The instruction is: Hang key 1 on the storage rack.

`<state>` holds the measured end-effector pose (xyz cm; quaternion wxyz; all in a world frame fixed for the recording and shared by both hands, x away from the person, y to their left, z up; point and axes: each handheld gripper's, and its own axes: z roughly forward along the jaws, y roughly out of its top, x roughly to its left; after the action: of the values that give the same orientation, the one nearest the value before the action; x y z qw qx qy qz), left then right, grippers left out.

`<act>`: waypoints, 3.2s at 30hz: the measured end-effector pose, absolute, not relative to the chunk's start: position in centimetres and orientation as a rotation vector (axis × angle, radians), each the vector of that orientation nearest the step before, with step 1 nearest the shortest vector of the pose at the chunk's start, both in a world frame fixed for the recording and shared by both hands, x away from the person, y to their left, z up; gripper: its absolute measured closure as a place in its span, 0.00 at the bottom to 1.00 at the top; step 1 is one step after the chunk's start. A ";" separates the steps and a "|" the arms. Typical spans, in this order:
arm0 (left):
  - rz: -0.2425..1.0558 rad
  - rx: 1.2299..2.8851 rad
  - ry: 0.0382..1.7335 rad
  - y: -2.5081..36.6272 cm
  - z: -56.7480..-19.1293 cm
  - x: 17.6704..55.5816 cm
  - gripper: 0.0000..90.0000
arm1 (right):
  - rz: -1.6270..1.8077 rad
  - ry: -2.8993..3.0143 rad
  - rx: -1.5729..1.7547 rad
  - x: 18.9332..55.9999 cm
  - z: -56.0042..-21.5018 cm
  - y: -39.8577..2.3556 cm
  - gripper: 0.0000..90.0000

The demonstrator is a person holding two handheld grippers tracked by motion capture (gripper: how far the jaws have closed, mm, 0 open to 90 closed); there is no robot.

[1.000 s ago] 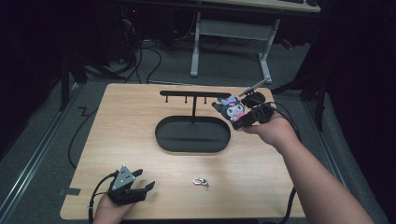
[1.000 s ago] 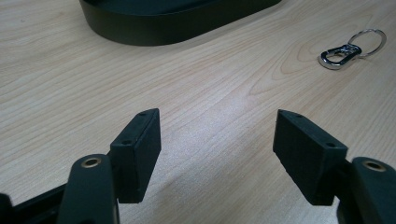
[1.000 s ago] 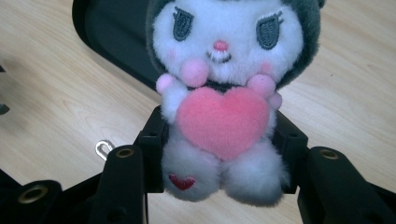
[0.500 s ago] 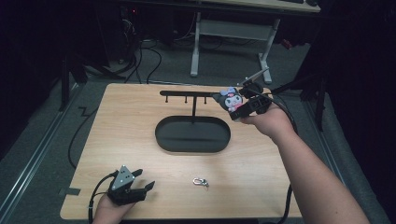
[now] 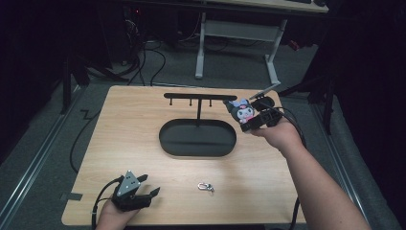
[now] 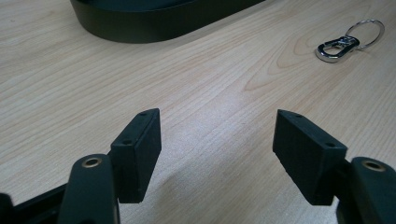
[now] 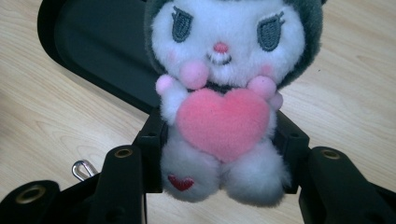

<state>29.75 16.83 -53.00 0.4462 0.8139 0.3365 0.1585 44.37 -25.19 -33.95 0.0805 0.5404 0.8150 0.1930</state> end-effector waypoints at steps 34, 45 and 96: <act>0.398 2.044 0.814 16.4 -53.2 29.5 0.37 | 0.639 2.428 1.612 45.6 -41.5 -24.3 0.48; 0.385 2.048 0.807 16.2 -53.1 29.5 0.38 | 0.718 2.408 1.590 44.2 -41.3 -24.8 0.41; 0.245 2.229 0.776 1.4 -52.5 31.7 0.90 | 1.206 2.250 1.375 27.7 -50.8 -29.0 0.53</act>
<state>31.69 1.42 -52.51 0.3750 0.8709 0.3031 0.0956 27.65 -28.98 -50.83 0.1208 0.4707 0.7703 0.4129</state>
